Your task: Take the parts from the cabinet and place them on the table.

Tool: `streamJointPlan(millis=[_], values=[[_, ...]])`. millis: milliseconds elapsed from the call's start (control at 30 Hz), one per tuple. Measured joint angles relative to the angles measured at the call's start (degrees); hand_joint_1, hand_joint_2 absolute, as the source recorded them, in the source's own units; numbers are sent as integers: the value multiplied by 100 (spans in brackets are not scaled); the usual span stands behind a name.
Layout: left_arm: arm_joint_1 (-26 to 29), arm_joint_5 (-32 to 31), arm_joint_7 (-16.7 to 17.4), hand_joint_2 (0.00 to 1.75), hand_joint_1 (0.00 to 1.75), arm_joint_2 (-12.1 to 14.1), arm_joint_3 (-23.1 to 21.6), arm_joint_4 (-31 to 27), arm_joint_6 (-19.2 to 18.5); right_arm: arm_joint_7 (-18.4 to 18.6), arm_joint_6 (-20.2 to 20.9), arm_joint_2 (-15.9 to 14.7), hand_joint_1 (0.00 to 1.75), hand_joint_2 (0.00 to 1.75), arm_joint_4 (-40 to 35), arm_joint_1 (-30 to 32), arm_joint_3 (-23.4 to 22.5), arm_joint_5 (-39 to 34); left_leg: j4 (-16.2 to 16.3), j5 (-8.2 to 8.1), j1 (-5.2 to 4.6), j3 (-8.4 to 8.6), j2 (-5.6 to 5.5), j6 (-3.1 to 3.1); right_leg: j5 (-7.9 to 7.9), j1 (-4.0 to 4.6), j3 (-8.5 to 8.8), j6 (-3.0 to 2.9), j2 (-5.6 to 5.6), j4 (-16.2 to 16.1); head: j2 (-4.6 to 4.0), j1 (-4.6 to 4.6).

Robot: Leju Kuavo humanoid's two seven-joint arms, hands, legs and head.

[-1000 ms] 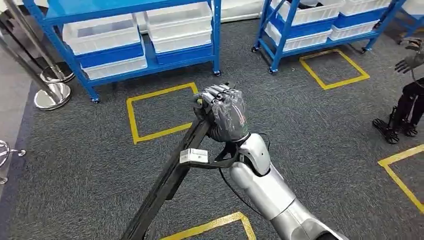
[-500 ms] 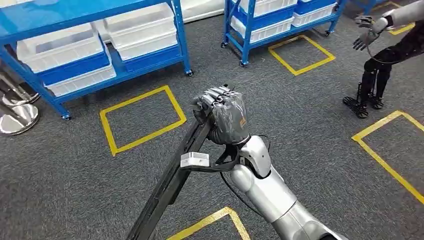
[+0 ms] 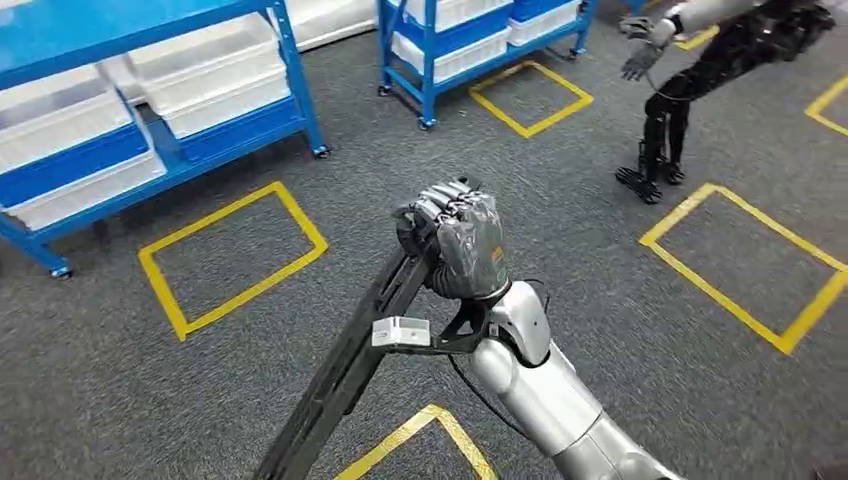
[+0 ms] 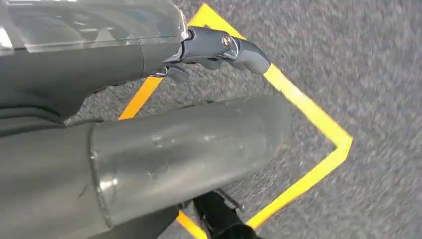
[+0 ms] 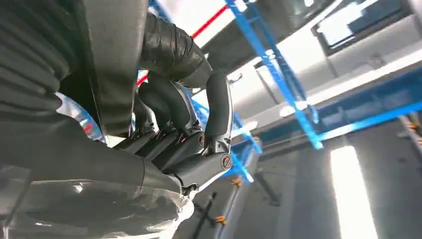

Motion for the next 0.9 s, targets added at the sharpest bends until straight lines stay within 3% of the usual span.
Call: streamJointPlan(millis=[33,67,100,233,267,300,333,400,433,467,533,567,600,667,733,767,800,833,900], values=[[-3,-9,-15,0,0,-2,-7,0,-7,-29,-2,-7,175,175,-22,12,-2,5,39,-34,3,0,66,-21,228,-5,322,6,-111,-547,0,-2],[-14,-20,-26,0,0,0,-18,0,-9,-42,-2,-6,175,175,-63,15,0,13,104,-78,-8,-2,121,-63,294,6,582,-7,-364,-1024,0,0],[-29,-24,-33,0,0,7,-31,-2,-9,-44,-2,-7,175,175,-92,24,0,15,143,-119,-60,-25,154,-107,247,56,582,-85,-517,-988,0,0],[-58,-63,-59,0,0,7,-83,-2,-37,-48,-13,-22,175,175,-180,84,-2,127,166,-169,-44,19,364,-217,296,43,533,-221,-226,-1032,0,-2],[-66,-74,-57,0,0,7,-101,-2,-37,-48,-13,-22,175,175,-210,94,-2,173,237,-265,-4,-3,94,-270,321,20,543,-259,-170,-1055,0,-6],[-67,-74,-55,0,0,7,-114,-2,-37,-48,-11,-20,175,175,-225,90,-2,190,444,-450,17,-82,-140,-279,338,13,536,-287,-114,-1063,0,-2],[-61,-72,-48,0,0,7,-125,-2,-35,-48,-11,-9,175,175,-243,93,-2,195,825,-679,27,-240,-254,-288,346,13,522,-311,-58,-1065,0,-9],[-42,-59,-66,0,0,7,-129,-2,-35,-48,-9,-7,175,175,-256,99,-2,203,1752,-1064,30,-668,-321,-307,362,31,492,-334,97,-1059,0,-4],[-36,-35,-66,0,0,11,-129,-2,-20,-48,-4,-6,175,175,-258,98,-2,199,1964,-1068,31,-776,-322,-307,370,38,482,-338,180,-1051,0,-4],[-36,-11,-66,0,0,18,-129,-2,-4,-48,0,-7,175,175,-263,95,-2,177,1868,-935,31,-735,-329,-294,373,40,479,-333,263,-1042,0,-4],[-48,72,-70,0,0,46,-127,-2,4,-48,43,-2,175,175,-287,51,-2,116,1057,-432,34,-357,-392,-257,375,39,481,-327,416,-1016,0,-4],[-55,96,-90,0,0,70,-127,-2,4,-48,66,7,175,175,-289,-2,-2,101,510,-163,51,-111,-598,-234,381,36,479,-316,489,-1004,0,-4],[-58,120,-103,0,0,94,-125,-2,2,-48,101,11,175,175,-289,-52,-2,74,322,-238,58,-29,-870,-210,401,54,461,-272,550,-1005,0,-2],[-58,149,-122,0,0,116,-123,-2,2,-48,114,26,175,175,-300,-114,-2,18,233,-215,37,-5,-804,-193,463,13,398,-174,662,-1019,0,-2],[-59,151,-129,0,0,129,-120,-2,0,-48,116,28,175,175,-304,-121,-2,11,191,-163,20,6,-694,-127,530,1,389,-73,794,-1094,0,-2],[-65,157,-136,0,0,129,-118,-2,0,-48,116,26,175,175,-304,-131,-2,9,88,-85,93,26,-610,-53,492,3,366,-73,688,-1046,0,-2],[-66,153,-138,0,0,131,-118,-2,-2,-48,118,26,175,175,-311,-159,-2,7,51,-57,61,33,-536,-23,350,57,291,-76,392,-900,0,4],[-56,153,-142,0,0,131,-118,-2,-7,-48,120,28,175,175,-308,-184,0,4,51,-45,41,19,-457,19,108,53,125,-73,211,-551,0,-2],[1,151,-138,0,0,138,-118,-2,-33,-48,122,28,175,175,-304,-185,0,-13,64,-46,14,-5,-293,20,-279,49,-246,-55,87,302,0,4]])
